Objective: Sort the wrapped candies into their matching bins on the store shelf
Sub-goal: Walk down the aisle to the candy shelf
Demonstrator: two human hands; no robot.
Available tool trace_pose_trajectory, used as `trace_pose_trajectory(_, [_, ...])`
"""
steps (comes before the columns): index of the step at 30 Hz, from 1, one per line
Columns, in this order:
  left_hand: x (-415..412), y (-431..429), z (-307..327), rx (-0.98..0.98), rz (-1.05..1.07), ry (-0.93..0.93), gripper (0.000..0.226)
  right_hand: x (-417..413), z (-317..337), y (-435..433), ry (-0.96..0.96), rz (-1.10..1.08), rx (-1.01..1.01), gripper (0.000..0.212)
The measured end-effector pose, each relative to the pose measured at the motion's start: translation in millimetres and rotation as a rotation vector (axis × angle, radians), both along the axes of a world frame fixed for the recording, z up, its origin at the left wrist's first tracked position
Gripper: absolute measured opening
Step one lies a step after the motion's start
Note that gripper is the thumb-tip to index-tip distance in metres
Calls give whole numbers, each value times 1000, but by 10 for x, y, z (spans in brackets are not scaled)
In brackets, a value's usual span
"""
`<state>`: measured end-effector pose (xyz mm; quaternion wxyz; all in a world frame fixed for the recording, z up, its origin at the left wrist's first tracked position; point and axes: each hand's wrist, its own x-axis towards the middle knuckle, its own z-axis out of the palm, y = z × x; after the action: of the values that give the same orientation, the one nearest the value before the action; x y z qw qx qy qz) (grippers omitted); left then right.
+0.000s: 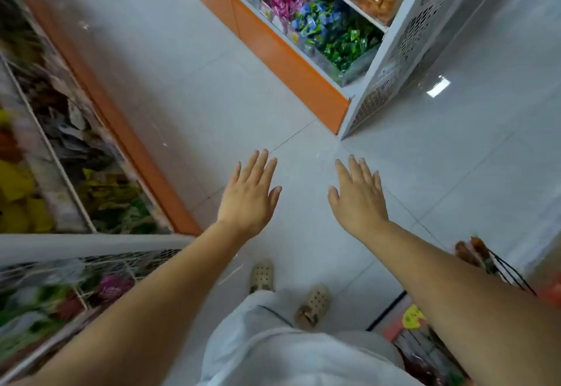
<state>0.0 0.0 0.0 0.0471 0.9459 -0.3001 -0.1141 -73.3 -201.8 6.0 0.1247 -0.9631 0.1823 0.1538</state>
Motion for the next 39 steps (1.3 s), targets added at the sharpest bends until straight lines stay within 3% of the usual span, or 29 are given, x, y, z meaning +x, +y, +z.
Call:
trace_pose_trajectory(7, [505,259,-118,38,144,26,60,706,-169,75,26,124,6,57])
trace_pose_trajectory(16, [1923,605,-301,11,201,63,61,2194,-276,377,110,189,-54,58])
trace_pose_trajectory(28, [4469,1174,-351,-20,257,100,59,4990,-314,975,90,255,-6,57])
trace_pose_trajectory(39, [7186,1619,-341,-13,437,148,58,8062,-320,1371,133,432,-26,57])
